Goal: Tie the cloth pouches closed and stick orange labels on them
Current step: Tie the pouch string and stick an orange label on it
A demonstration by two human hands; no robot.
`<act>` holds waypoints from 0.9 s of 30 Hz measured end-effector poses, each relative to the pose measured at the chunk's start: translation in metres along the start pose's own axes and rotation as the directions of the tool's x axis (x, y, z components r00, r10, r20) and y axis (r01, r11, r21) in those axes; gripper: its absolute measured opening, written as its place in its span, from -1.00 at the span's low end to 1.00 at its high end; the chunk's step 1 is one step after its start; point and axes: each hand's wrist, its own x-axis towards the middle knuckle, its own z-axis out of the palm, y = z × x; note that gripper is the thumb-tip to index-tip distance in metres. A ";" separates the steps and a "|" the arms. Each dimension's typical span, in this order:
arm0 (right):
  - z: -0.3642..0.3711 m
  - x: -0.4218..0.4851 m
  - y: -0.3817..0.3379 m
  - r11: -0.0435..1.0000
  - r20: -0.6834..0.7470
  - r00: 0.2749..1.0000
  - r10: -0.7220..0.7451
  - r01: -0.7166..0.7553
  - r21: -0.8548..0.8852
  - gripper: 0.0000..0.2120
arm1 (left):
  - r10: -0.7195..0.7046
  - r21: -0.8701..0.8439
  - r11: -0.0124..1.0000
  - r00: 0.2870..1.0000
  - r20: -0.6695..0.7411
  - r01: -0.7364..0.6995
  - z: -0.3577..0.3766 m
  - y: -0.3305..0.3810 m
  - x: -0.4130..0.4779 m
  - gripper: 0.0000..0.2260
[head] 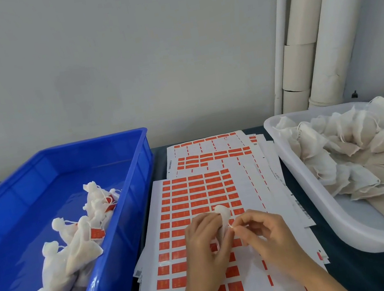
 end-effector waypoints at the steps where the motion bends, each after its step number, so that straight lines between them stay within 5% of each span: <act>1: 0.000 0.000 -0.001 1.000 -0.006 1.000 0.013 -0.013 0.025 -0.90 | 0.012 0.013 1.000 1.000 0.005 -0.012 0.000 0.001 -0.001 -0.79; 11: 0.004 0.000 -0.001 0.998 0.026 0.998 -0.058 0.057 0.022 -0.89 | 0.119 0.117 0.985 0.991 0.060 -0.125 -0.002 0.004 -0.002 -0.75; 15: 0.007 0.001 0.002 0.999 -0.024 0.999 -0.037 0.038 0.034 -0.89 | -0.159 -0.206 0.965 0.987 0.031 0.162 -0.005 0.011 -0.002 -0.73; 18: 0.004 0.002 0.009 0.995 -0.127 0.990 0.070 -0.060 0.077 -0.86 | -0.476 -0.344 0.809 0.875 0.093 0.477 -0.009 0.017 -0.002 -0.84; 21: 0.005 0.004 0.013 0.993 -0.088 0.989 0.120 -0.121 -0.002 -0.83 | -0.532 -0.364 0.753 0.833 0.152 0.548 -0.010 0.017 0.000 -0.95; 27: 0.009 0.006 0.013 0.983 0.000 0.987 0.163 -0.162 -0.088 -0.76 | -0.479 -0.420 0.742 0.851 0.213 0.523 -0.011 0.026 0.000 -0.72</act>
